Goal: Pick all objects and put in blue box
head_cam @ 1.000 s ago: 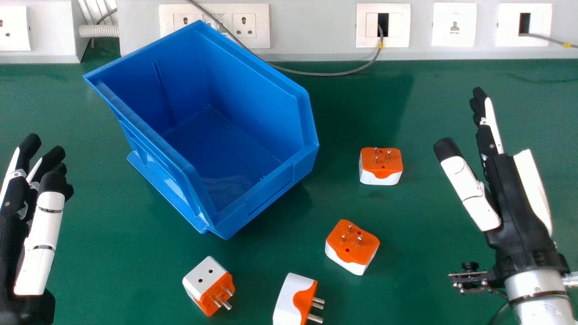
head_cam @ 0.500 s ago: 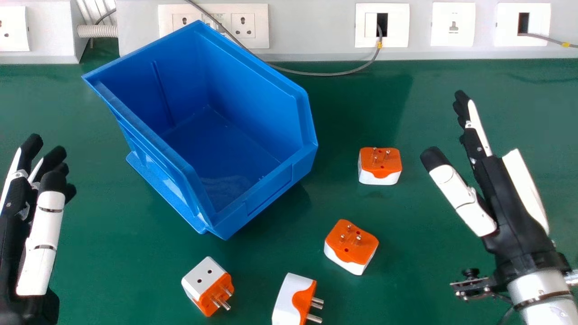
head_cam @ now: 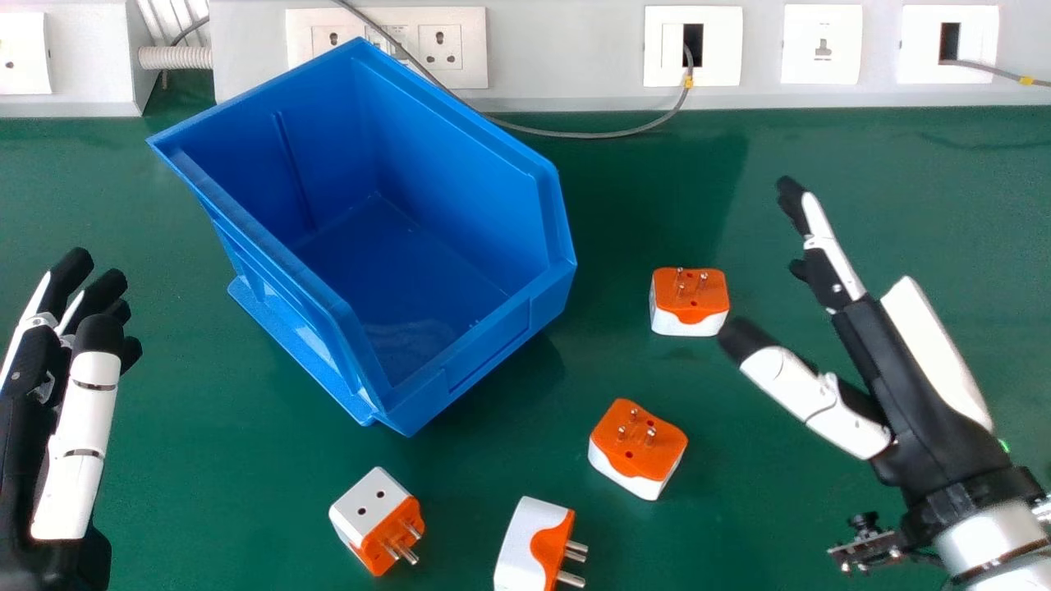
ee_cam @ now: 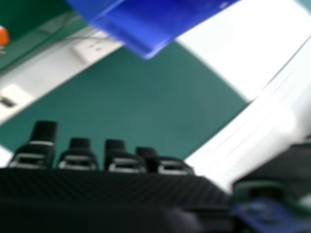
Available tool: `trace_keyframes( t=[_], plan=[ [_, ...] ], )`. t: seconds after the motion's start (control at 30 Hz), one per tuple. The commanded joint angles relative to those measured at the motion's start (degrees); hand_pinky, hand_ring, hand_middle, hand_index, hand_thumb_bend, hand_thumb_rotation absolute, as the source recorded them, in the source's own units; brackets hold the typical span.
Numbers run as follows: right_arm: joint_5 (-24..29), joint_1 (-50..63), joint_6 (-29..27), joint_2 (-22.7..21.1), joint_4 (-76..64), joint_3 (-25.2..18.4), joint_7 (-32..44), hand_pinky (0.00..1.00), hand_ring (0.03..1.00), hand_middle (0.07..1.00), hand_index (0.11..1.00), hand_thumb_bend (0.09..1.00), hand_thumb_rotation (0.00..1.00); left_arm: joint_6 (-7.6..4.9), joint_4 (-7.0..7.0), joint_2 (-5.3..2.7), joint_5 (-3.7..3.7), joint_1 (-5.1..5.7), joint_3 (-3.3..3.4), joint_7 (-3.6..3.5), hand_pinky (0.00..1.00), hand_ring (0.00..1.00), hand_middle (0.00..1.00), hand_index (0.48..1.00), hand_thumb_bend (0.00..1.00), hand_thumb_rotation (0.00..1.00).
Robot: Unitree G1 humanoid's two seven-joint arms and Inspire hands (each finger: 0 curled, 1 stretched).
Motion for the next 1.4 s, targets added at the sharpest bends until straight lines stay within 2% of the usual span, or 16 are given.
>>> trace_keyframes(
  t=[0.0,0.13,0.3,0.43,0.53,0.63,0.7,0.8,1.07,1.23,1.37],
  plan=[
    [-2.4,-1.2,-4.1,-2.7,1.3,0.6,-0.1,0.88,0.987,0.999,0.990,0.489,0.86,-1.50,-0.22,0.78,-0.37,-0.26,0.67,-0.27,0.89,0.92,0.90,0.915,0.54,0.76],
    [-7.5,-2.2,-6.9,-5.5,2.6,1.2,-1.0,0.84,0.966,0.992,0.975,0.522,0.81,-1.38,-0.13,1.01,-0.37,-0.44,0.99,-0.44,0.89,0.91,0.90,0.913,0.55,0.75],
    [-11.4,-2.6,-7.5,-6.9,2.0,1.7,-1.6,0.83,0.952,0.982,0.970,0.538,0.77,-0.85,-0.17,1.43,-0.45,-1.09,1.22,-0.51,0.89,0.91,0.90,0.913,0.55,0.75],
    [-14.0,-3.3,-9.2,-8.4,3.0,2.2,-2.2,0.83,0.944,0.976,0.968,0.563,0.73,0.01,-1.03,1.72,-0.32,-1.32,1.20,-0.27,0.89,0.92,0.90,0.915,0.54,0.75],
    [-14.6,-4.2,-10.1,-9.9,3.3,2.4,-1.4,0.83,0.945,0.976,0.969,0.595,0.71,0.50,-1.64,1.96,-0.20,-1.35,1.12,-0.09,0.89,0.91,0.90,0.919,0.54,0.76],
    [-15.0,-5.5,-10.5,-12.0,3.2,2.8,0.2,0.83,0.945,0.975,0.969,0.618,0.69,0.60,-1.82,2.18,-0.29,-1.29,1.09,-0.19,0.89,0.91,0.91,0.923,0.54,0.76],
    [-14.9,-6.6,-10.5,-13.3,3.1,3.1,1.4,0.83,0.943,0.974,0.966,0.634,0.68,0.51,-1.64,2.36,-0.45,-1.41,1.17,-0.34,0.89,0.91,0.91,0.927,0.55,0.76],
    [-14.8,-8.3,-9.9,-15.0,2.8,3.7,3.5,0.81,0.930,0.954,0.940,0.694,0.58,0.27,-1.26,2.44,-0.52,-1.54,1.20,-0.52,0.89,0.91,0.91,0.942,0.55,0.76],
    [-15.1,-12.5,-9.4,-16.6,4.6,6.2,7.9,0.79,0.915,0.935,0.913,0.739,0.48,-0.28,0.06,2.45,-0.53,-2.03,1.31,-0.67,0.88,0.91,0.92,0.948,0.55,0.77],
    [-16.8,-15.8,-9.8,-16.7,7.2,9.1,9.1,0.78,0.911,0.928,0.905,0.749,0.45,0.45,-1.16,2.29,-0.77,-1.67,1.24,-0.45,0.88,0.91,0.92,0.947,0.55,0.77],
    [-17.6,-18.1,-11.4,-16.8,10.2,11.1,9.1,0.78,0.906,0.921,0.901,0.752,0.42,0.38,-1.11,2.24,-0.87,-1.65,1.26,-0.52,0.87,0.91,0.92,0.946,0.56,0.77]
  ],
)
